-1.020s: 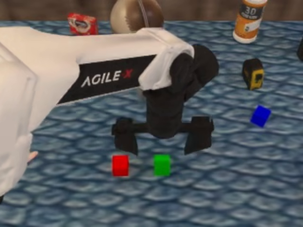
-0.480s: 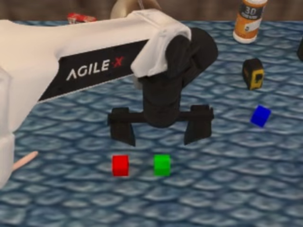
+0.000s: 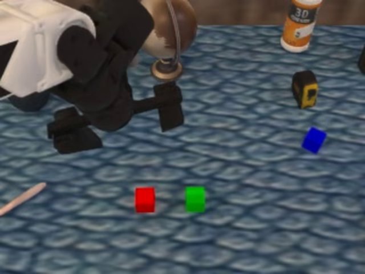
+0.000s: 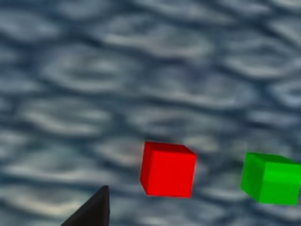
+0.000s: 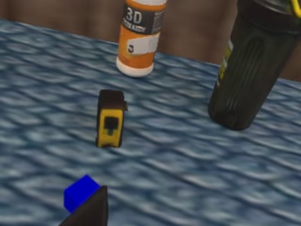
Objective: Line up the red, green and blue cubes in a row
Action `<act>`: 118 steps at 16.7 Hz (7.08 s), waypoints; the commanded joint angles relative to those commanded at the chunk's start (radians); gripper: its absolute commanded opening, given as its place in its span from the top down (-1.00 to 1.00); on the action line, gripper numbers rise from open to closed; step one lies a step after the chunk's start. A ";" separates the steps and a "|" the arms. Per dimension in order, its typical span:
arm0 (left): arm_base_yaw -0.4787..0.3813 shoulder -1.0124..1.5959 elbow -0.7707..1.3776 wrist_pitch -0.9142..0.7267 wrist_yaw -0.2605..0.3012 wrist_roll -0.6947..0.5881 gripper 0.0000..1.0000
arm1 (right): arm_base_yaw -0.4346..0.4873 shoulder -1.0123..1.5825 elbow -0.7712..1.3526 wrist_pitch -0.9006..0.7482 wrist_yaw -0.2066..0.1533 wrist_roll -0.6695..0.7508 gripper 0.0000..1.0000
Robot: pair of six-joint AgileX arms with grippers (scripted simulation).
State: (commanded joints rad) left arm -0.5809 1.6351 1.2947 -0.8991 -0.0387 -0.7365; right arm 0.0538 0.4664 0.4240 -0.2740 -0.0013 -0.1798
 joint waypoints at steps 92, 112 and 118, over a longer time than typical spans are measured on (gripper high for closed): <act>0.601 -1.635 -1.295 0.899 0.039 0.736 -1.00 | 0.597 1.480 1.060 -0.830 -0.010 -0.722 1.00; 0.601 -1.635 -1.295 0.899 0.039 0.736 -1.00 | 0.602 1.562 0.890 -0.576 -0.009 -0.724 -0.06; 0.601 -1.635 -1.295 0.899 0.039 0.736 -1.00 | 0.602 1.562 0.890 -0.576 -0.009 -0.724 -0.96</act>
State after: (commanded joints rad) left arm 0.0200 0.0000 0.0000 0.0000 0.0000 0.0000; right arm 0.6558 2.0284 1.3142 -0.8497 -0.0103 -0.9037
